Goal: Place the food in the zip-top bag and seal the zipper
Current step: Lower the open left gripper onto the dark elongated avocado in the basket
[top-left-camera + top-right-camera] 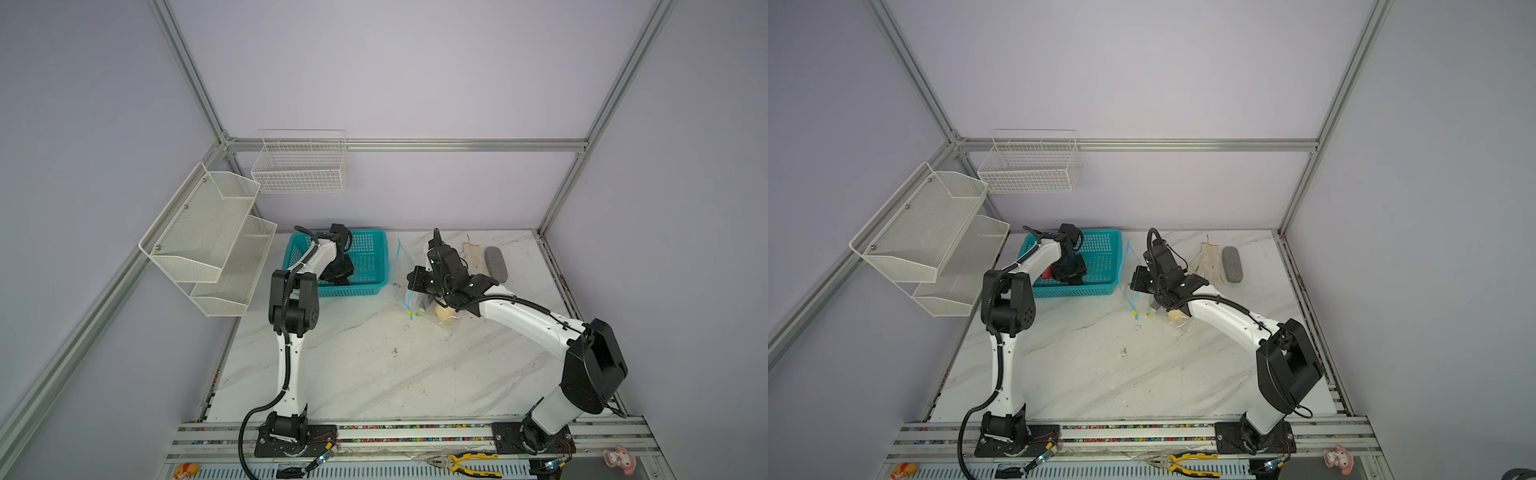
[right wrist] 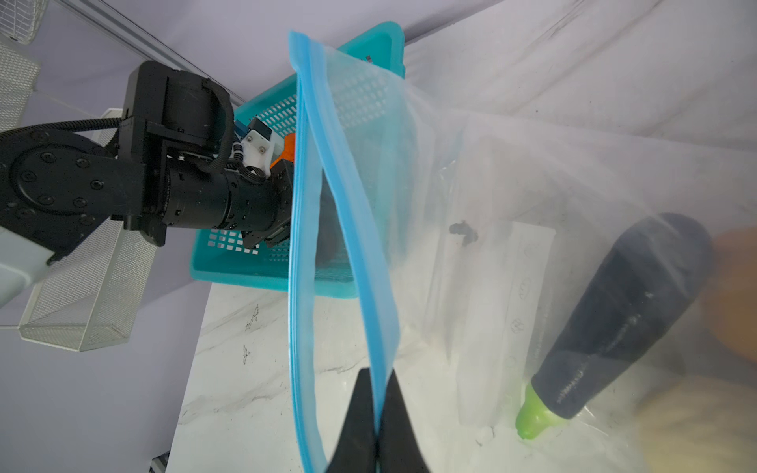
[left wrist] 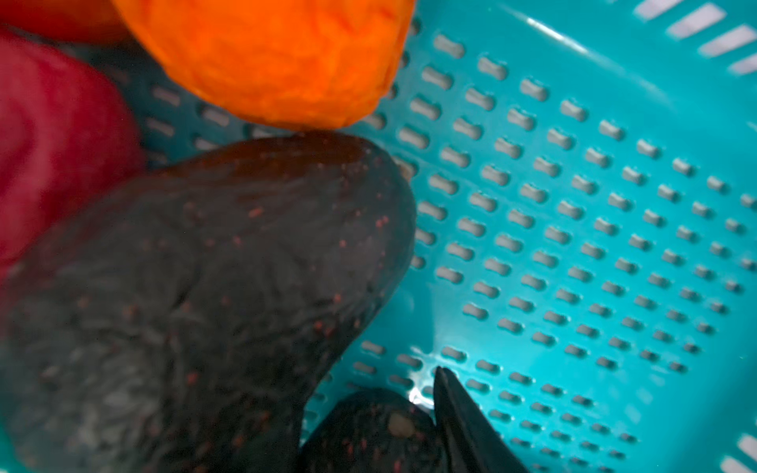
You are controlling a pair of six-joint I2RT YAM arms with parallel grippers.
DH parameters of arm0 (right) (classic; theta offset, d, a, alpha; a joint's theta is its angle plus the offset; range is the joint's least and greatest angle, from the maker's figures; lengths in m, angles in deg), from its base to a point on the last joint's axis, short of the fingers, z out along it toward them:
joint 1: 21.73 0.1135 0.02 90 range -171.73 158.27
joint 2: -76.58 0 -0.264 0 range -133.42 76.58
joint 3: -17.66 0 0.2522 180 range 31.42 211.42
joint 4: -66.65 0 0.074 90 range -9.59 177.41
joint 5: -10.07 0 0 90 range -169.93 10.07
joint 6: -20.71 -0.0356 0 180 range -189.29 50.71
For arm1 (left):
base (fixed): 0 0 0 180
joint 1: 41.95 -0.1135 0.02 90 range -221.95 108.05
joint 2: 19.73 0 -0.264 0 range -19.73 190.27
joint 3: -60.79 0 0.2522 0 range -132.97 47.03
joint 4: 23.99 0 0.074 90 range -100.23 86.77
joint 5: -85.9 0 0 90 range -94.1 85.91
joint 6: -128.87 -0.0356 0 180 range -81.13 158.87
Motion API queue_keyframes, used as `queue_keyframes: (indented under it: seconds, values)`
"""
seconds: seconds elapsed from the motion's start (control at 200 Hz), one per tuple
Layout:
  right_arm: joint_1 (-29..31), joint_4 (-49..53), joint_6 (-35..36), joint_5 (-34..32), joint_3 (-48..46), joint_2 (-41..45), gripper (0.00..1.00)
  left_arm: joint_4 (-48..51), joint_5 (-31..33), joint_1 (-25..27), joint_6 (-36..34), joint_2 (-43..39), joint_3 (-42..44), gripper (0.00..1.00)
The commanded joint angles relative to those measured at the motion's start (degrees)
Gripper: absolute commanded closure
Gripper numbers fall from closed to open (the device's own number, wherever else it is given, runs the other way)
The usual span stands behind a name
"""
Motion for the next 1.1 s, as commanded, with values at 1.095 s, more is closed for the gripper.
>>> queue_keyframes:
  seconds: [1.095]
  values:
    - [0.16, -3.82, -0.08, -1.93, -4.77, 4.33, 1.00, -2.33, -2.79, 5.95, -17.67, 0.89, -6.80, 0.57]
